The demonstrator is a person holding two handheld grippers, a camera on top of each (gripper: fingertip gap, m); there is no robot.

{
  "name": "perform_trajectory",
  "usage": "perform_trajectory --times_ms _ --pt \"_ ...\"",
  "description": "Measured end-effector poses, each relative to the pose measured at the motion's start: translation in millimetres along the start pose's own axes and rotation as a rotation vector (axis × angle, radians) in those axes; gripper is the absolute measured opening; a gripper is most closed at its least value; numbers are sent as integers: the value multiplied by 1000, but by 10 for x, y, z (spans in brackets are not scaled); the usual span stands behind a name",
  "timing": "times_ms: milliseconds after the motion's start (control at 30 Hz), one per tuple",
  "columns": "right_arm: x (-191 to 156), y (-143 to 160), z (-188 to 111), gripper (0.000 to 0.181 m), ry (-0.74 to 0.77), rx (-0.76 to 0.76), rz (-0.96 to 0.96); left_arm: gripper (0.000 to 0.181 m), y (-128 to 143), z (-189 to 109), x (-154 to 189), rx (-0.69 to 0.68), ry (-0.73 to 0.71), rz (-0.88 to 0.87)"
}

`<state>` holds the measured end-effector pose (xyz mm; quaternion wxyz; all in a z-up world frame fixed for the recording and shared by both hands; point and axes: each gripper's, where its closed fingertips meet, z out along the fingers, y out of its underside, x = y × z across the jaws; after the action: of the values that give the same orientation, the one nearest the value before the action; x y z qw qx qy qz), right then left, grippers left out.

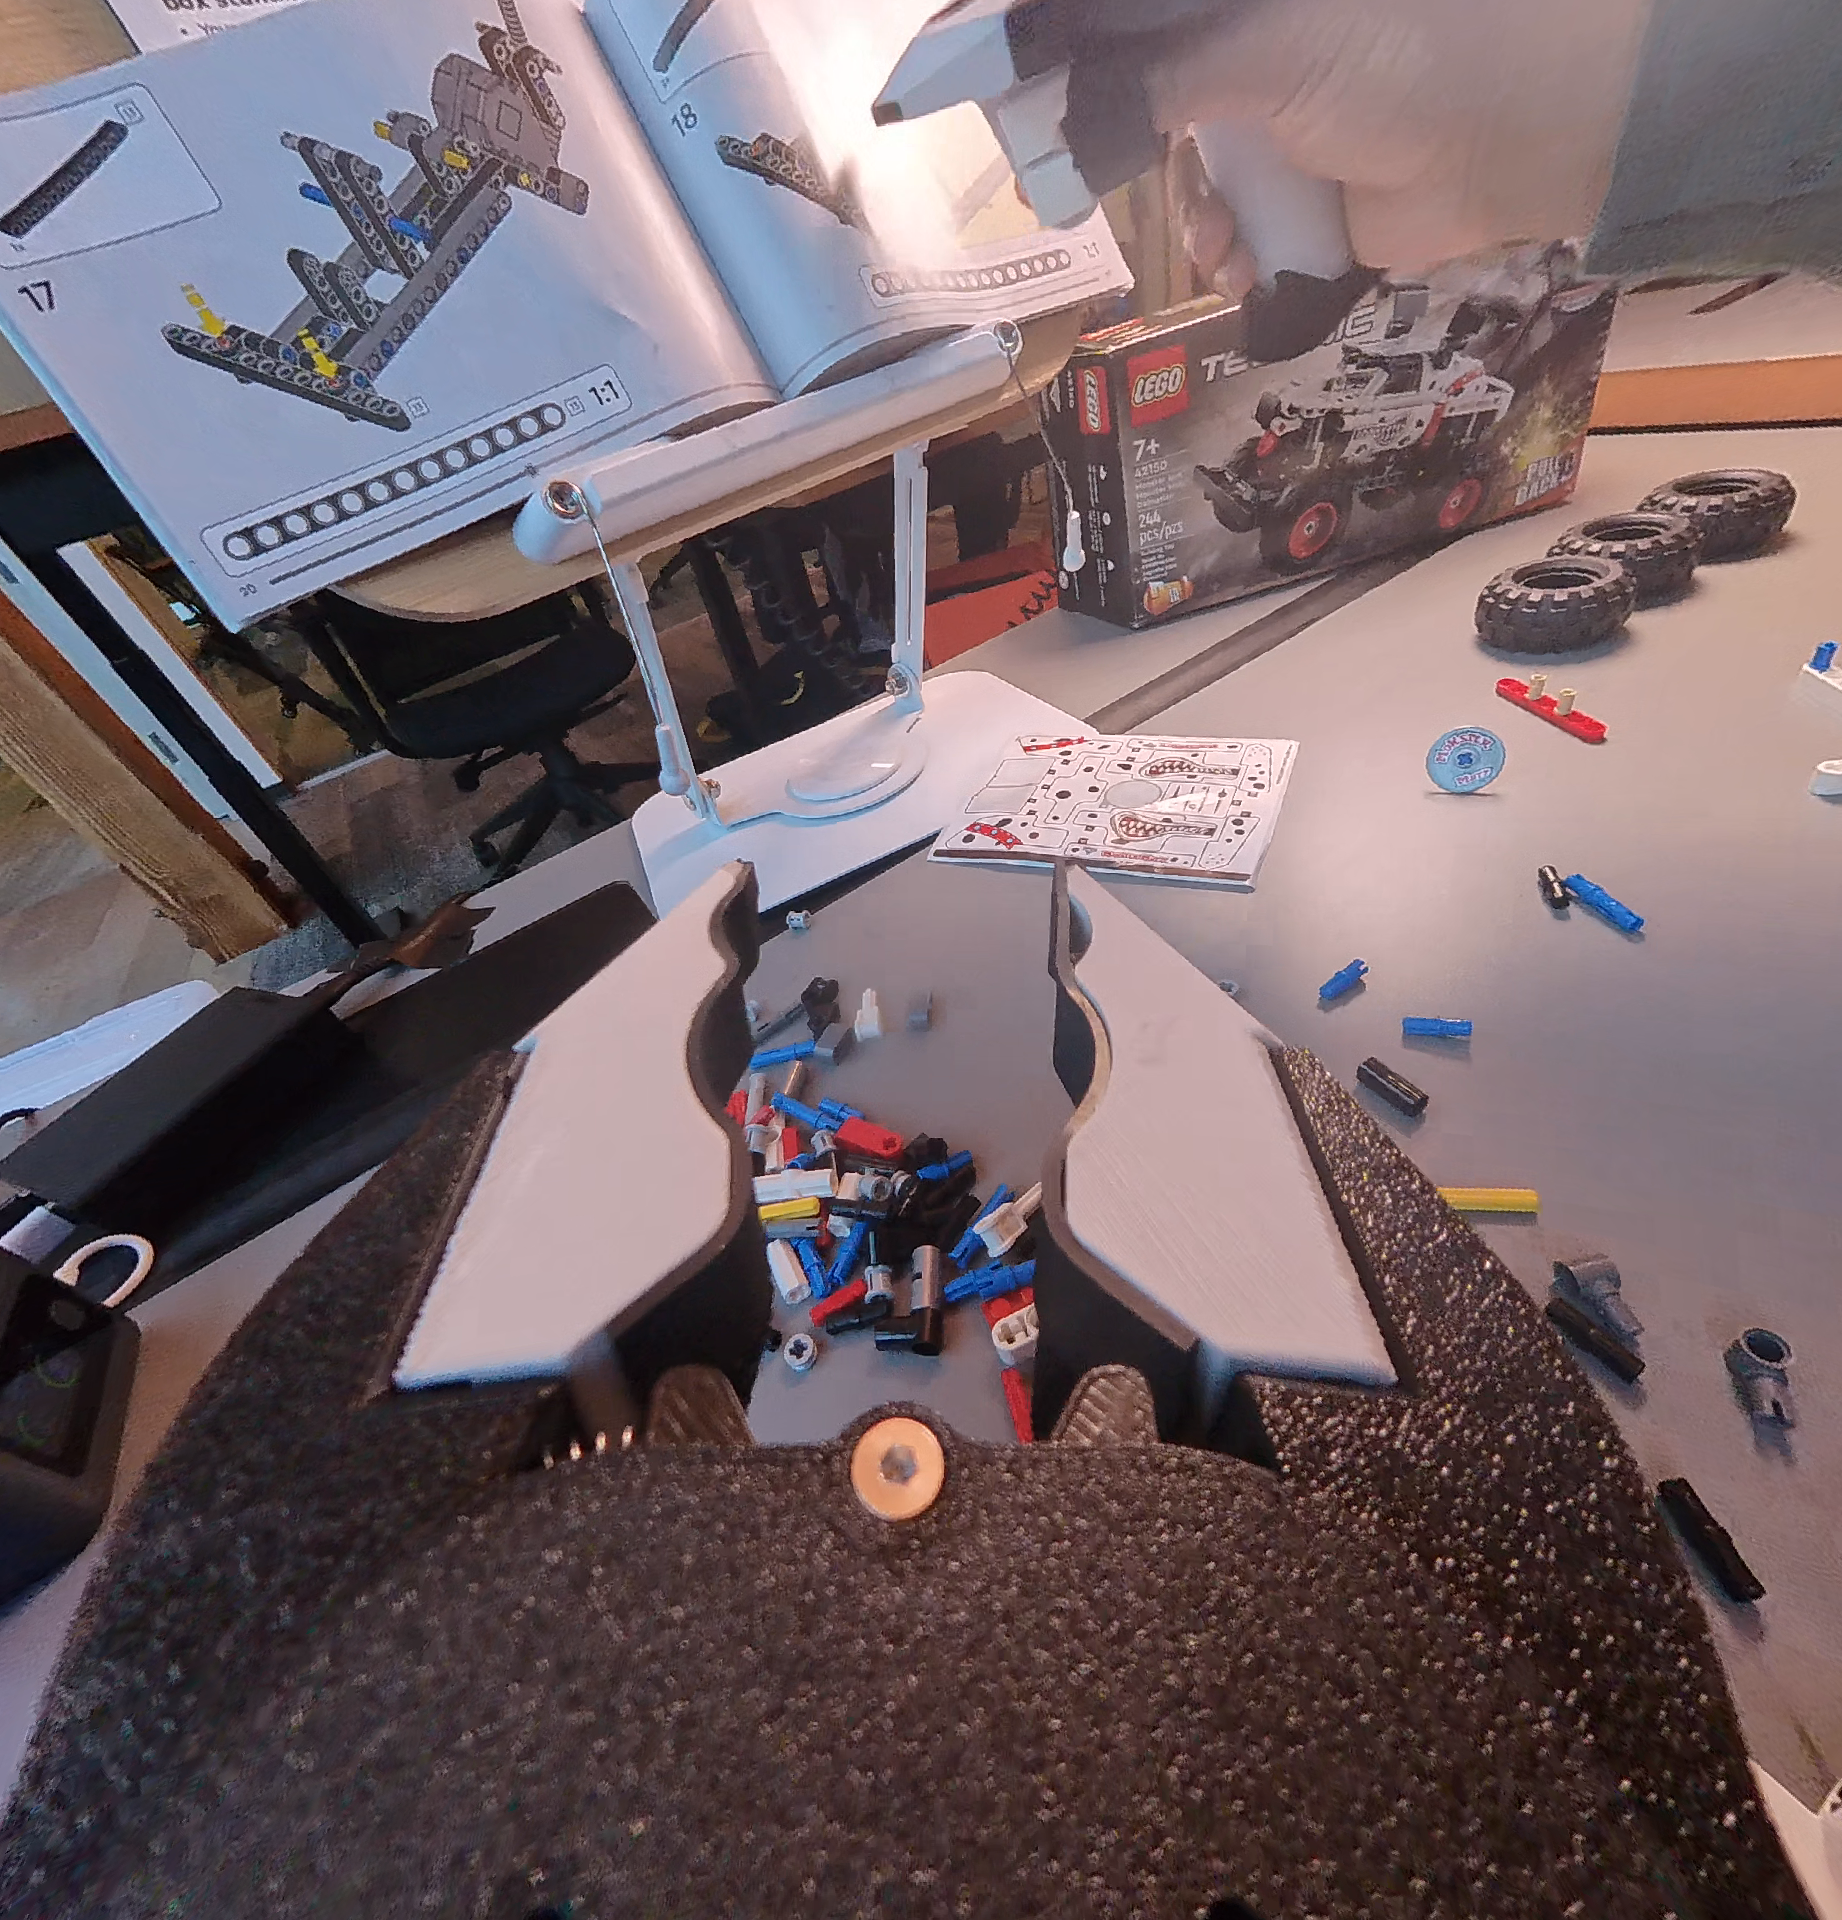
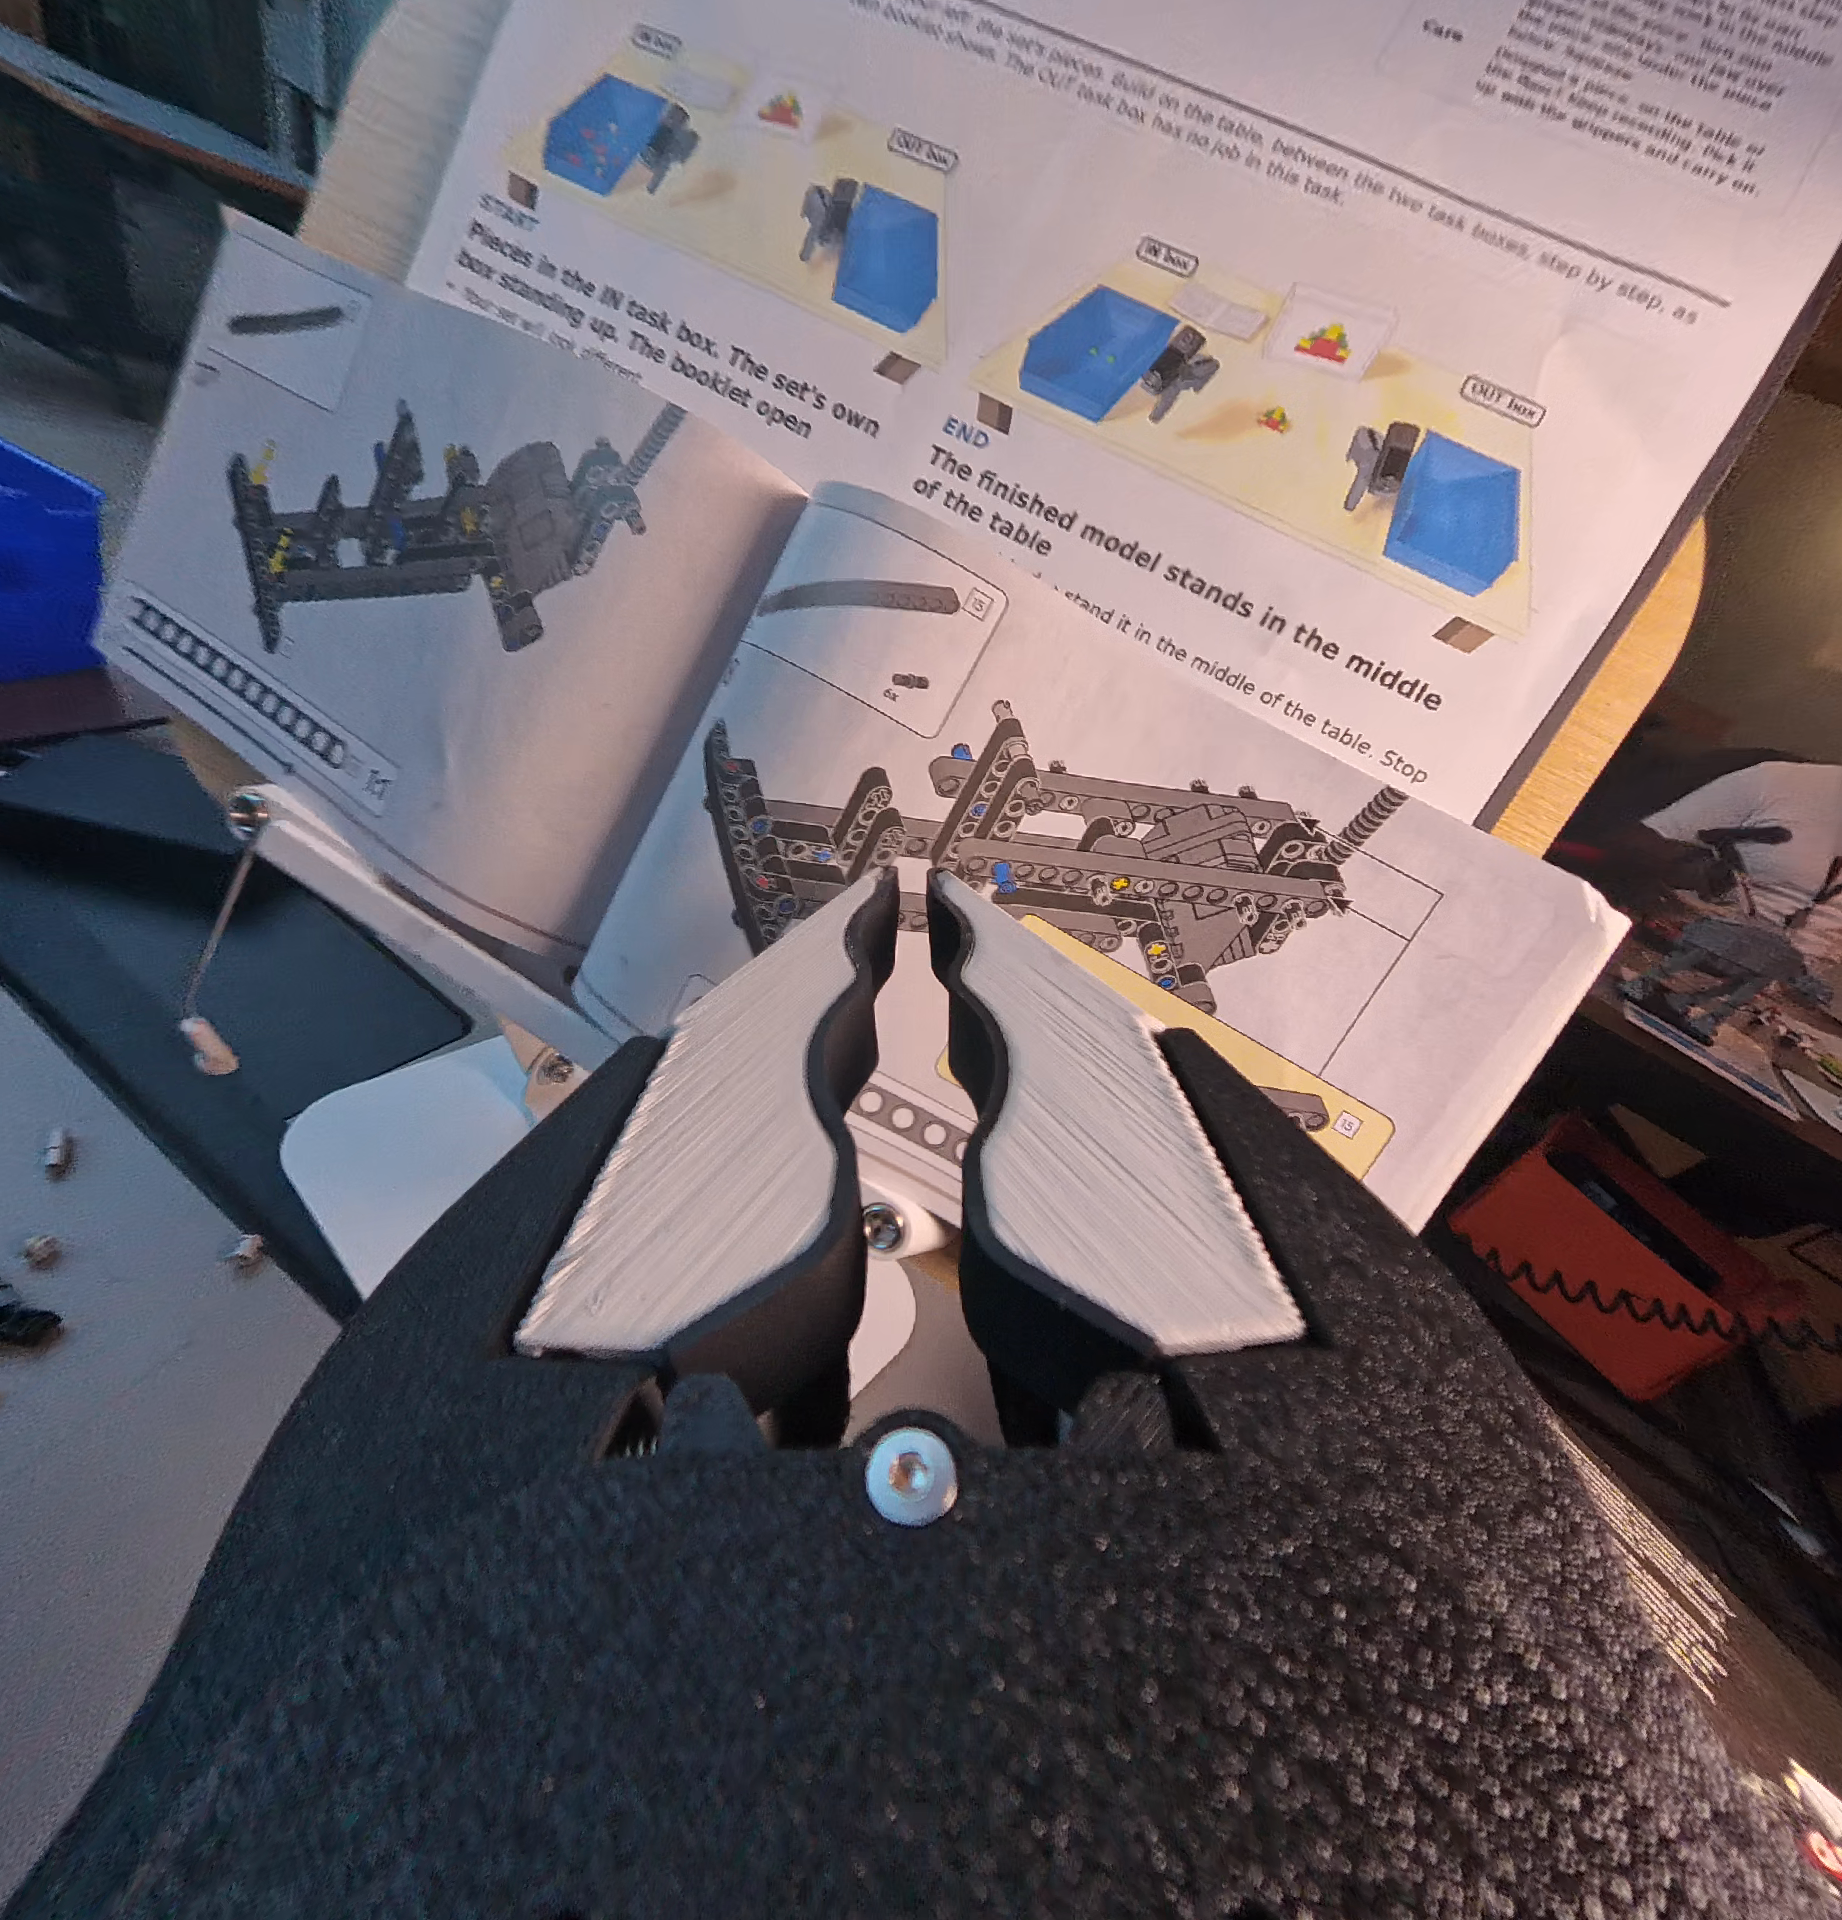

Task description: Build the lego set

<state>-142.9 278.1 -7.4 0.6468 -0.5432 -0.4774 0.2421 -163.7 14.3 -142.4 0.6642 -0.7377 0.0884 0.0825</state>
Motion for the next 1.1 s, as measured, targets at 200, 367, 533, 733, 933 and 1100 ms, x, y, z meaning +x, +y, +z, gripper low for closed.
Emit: perform_trajectory --times_ms 200,367,533,733,933,1100 --pt "-732 -266 -986 8 -300 66 47 55 -84 -45 441 -44 263 1" --pt "-1694 201 -2400 20 -708 -106 -14 51 -228 -524 1159 -136 678 126" --pt "-2350 743 -3331 24 -777 -205 -142 49 -6 -1063 1556 -254 843 197" --pt "-2915 1051 -3543 19 -613 -256 -298 66 504 -1179 1717 -452 842 238" --pt "-3073 1101 -3521 18 -458 -419 -39 46 535 -1075 1789 -537 706 283" --pt "-2876 1095 -3507 23 -272 -268 -473 46 521 -1199 1888 -621 599 187"
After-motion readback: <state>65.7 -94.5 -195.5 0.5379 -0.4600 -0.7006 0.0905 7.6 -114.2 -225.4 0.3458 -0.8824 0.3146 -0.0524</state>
